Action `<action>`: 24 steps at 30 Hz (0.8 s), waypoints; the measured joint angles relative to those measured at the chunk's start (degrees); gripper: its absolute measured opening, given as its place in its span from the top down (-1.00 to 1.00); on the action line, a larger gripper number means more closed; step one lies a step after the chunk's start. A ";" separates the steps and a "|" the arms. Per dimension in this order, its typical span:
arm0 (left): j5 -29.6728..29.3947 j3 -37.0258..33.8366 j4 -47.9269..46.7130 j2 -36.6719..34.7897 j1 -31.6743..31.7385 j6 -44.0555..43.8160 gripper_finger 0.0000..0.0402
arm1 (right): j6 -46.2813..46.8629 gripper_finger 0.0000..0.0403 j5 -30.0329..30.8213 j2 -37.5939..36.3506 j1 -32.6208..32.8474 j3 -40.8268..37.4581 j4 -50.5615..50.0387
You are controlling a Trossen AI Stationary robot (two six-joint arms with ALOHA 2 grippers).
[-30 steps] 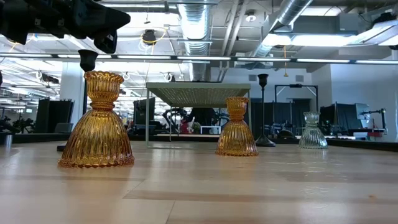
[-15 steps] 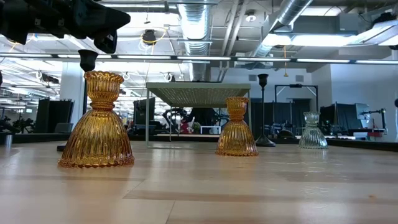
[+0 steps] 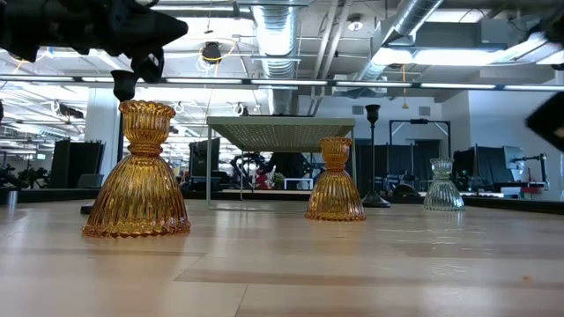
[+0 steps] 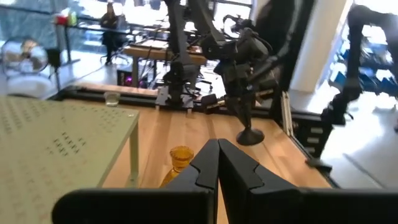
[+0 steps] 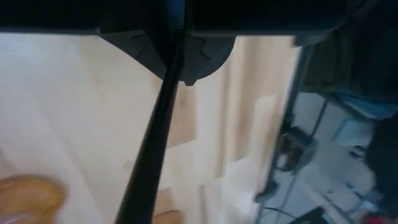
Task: Pick & Place candle stick holders
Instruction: Put the bottom black candle holder on the shelf
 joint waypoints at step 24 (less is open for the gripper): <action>10.21 33.97 -8.70 28.31 4.18 4.82 0.97 | -36.67 1.00 -9.15 -3.44 -26.86 29.40 -32.94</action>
